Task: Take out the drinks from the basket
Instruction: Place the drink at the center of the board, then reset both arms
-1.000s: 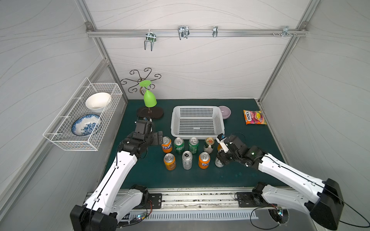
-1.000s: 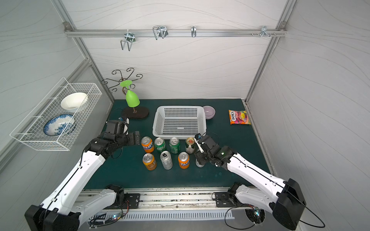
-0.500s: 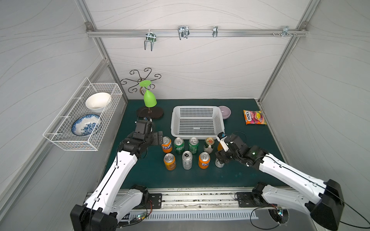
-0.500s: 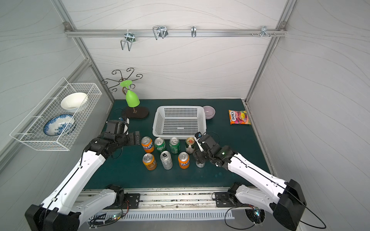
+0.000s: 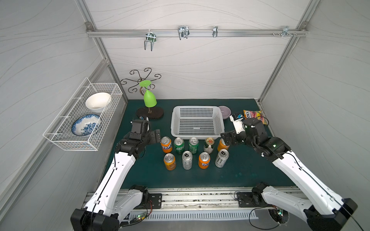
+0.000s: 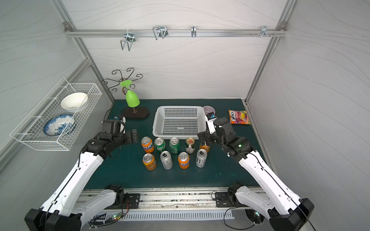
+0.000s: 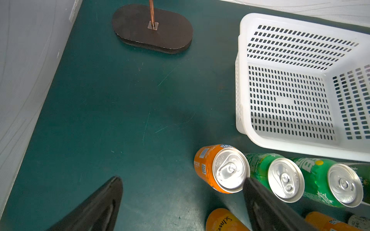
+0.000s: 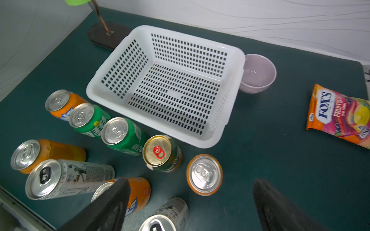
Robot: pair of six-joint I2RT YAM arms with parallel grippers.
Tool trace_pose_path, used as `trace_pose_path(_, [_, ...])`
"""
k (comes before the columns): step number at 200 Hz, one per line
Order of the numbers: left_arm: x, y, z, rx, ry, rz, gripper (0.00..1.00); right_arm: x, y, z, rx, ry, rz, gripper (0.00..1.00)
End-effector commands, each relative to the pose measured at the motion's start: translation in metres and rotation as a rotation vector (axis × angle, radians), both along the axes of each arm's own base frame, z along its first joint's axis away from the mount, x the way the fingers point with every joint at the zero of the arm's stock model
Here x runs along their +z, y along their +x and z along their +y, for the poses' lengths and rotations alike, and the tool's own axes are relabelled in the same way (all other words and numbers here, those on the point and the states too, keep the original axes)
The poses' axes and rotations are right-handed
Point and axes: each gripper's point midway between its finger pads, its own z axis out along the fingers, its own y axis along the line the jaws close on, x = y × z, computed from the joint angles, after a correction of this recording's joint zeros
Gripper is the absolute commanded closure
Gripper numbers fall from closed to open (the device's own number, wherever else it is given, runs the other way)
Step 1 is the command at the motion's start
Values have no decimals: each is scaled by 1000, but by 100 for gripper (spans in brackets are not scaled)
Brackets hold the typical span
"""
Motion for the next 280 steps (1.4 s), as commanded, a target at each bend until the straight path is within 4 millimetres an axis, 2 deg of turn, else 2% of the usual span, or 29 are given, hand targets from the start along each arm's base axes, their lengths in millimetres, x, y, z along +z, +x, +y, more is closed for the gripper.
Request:
trace_pose_path(1, [32, 6, 2, 3, -26, -98, 2, 20, 5, -15, -5, 35, -35, 1])
trace_pose_path(28, [33, 4, 6, 14, -29, -98, 2, 25, 21, -45, -95, 68, -49, 1])
trace_pose_path(58, [31, 2, 9, 22, -27, -95, 2, 11, 40, -82, -225, 81, -55, 1])
trace_pose_path(95, [26, 1, 12, 29, -21, -86, 2, -28, 59, -135, -442, 67, -64, 1])
trace_pose_path(136, [22, 7, 14, 42, -27, -100, 2, -79, 70, -162, -543, 99, -116, 1])
trace_pose_path(165, [24, 17, 25, 98, -16, -152, 1, -111, 82, -165, -561, 94, -104, 1])
trace_pose_path(190, [27, 27, 41, 191, -7, -215, 1, -129, 96, -166, -556, 95, -123, 1])
trace_pose_path(240, [27, 35, 73, 371, 39, -313, 1, -147, 119, -161, -498, 97, -182, 1])
trace_pose_path(256, [29, 36, 79, 408, 46, -339, 1, -158, 123, -161, -506, 114, -151, 1])
trace_pose_path(280, [28, 36, 89, 461, 72, -373, 1, -170, 125, -150, -450, 172, -175, 1])
